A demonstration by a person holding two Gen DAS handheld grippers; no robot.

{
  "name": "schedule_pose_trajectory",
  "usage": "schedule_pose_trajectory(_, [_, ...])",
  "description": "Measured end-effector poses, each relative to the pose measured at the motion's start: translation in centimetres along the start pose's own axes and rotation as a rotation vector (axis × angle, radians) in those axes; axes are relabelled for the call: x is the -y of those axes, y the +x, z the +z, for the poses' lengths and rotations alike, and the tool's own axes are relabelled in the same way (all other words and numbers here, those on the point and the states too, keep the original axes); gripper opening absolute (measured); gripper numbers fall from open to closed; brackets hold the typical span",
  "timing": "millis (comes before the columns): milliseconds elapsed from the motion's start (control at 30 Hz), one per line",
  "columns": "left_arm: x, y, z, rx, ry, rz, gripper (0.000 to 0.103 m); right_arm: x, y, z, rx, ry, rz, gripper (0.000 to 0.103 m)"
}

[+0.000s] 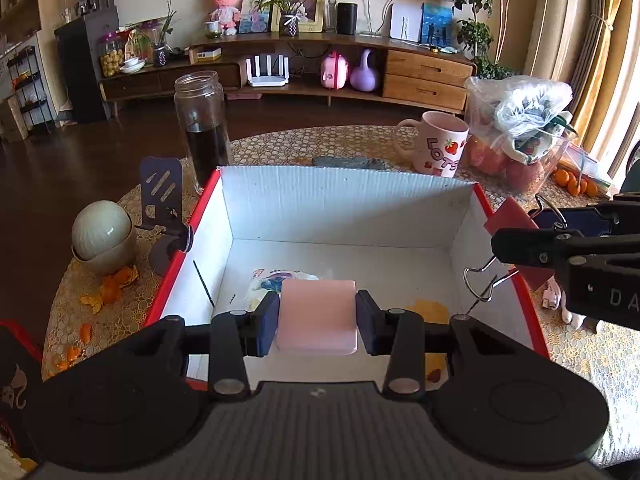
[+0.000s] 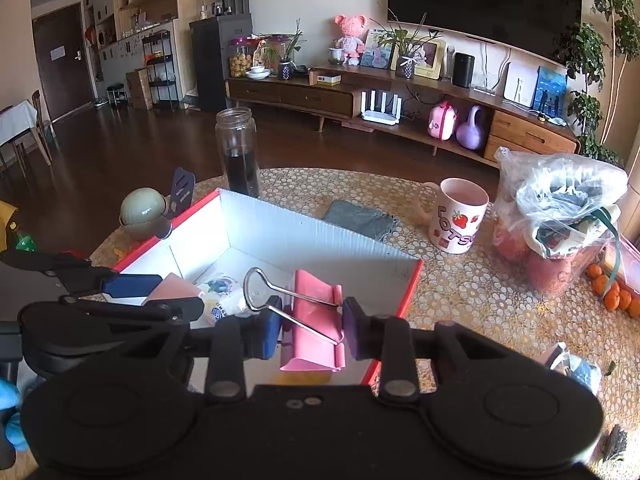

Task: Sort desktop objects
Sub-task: 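Lower the pink clip and pink pad into the red box and open both tools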

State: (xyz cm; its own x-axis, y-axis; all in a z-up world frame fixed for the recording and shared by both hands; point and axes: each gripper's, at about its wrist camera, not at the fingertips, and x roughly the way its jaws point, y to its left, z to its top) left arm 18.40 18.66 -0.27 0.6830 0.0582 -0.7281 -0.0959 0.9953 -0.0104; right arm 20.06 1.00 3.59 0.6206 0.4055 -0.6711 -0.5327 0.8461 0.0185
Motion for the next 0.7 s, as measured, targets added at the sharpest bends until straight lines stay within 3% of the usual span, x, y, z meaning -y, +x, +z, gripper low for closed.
schedule_pose_trajectory(700, [0.4, 8.2, -0.5, -0.185, 0.088, 0.039, 0.040, -1.6, 13.1, 0.7, -0.252, -0.003, -0.084, 0.032])
